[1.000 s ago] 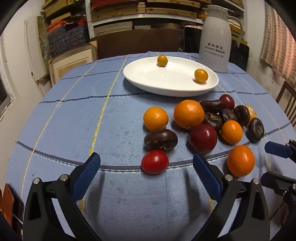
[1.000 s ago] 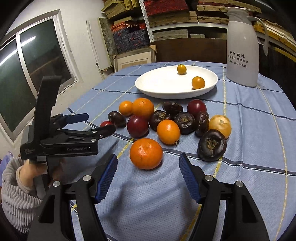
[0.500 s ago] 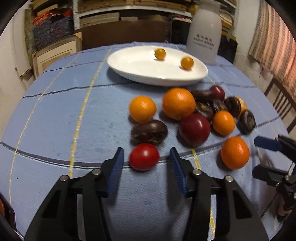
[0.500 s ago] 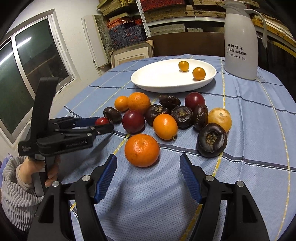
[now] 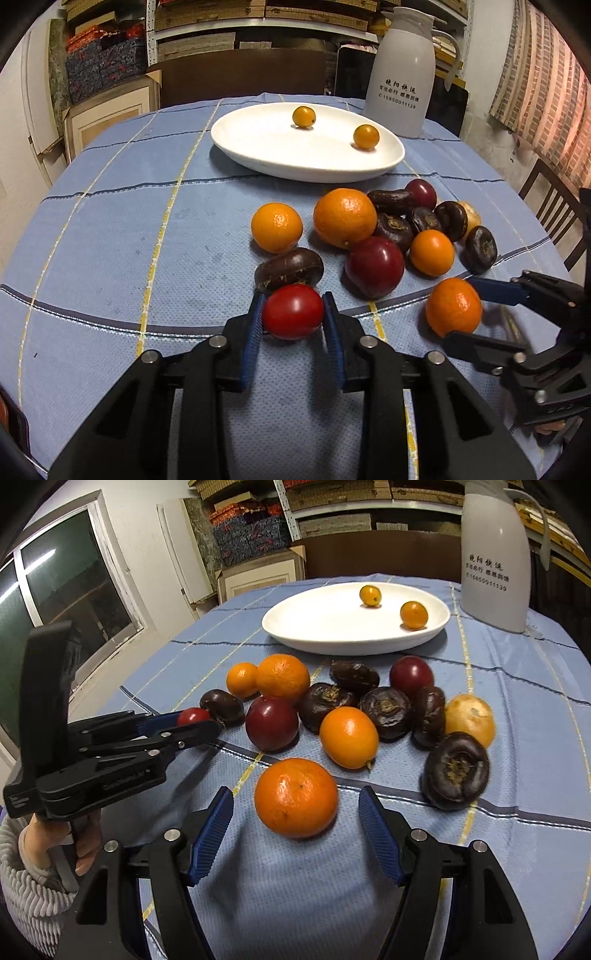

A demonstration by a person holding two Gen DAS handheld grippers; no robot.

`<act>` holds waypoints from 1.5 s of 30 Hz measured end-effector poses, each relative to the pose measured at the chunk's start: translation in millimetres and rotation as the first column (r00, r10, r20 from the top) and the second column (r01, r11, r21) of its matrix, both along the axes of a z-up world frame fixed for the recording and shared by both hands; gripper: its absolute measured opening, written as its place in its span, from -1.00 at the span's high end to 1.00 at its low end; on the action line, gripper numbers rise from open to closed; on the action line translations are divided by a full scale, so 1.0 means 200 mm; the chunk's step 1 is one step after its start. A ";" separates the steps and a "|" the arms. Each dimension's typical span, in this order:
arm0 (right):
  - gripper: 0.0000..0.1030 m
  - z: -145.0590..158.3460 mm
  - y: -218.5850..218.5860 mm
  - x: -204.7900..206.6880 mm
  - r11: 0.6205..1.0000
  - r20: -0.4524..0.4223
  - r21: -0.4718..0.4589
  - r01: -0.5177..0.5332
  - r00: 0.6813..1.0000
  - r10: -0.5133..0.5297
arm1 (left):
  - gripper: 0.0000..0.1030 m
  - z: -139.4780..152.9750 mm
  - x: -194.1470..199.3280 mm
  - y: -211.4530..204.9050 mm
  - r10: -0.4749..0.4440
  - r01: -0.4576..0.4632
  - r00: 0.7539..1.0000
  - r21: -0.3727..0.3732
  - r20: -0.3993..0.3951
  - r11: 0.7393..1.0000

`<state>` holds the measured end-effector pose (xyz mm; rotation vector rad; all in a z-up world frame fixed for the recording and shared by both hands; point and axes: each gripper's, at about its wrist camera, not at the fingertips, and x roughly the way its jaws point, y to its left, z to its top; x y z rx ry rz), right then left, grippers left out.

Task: Organize fruits
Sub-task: 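Carry the red tomato and small orange onto the white plate and release both, then withdraw both open tools from the plate back toward the fruit cluster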

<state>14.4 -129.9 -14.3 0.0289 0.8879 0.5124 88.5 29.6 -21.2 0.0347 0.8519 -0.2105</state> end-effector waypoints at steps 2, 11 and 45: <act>-0.29 -0.02 0.01 0.02 1.000 -0.020 -0.004 -0.007 1.000 0.007 | 0.40 0.00 0.00 0.00 -0.008 0.008 1.000 0.003 -0.003 1.000; 0.12 0.08 -0.11 -0.03 0.995 0.022 0.099 0.003 1.000 -0.005 | 0.40 0.13 -0.02 0.00 -0.016 0.018 0.999 -0.074 0.038 0.997; -0.58 0.42 -0.23 0.65 0.961 0.140 0.168 0.218 0.960 -0.242 | -0.91 0.28 0.69 0.06 0.147 -0.140 0.984 -0.076 0.100 0.987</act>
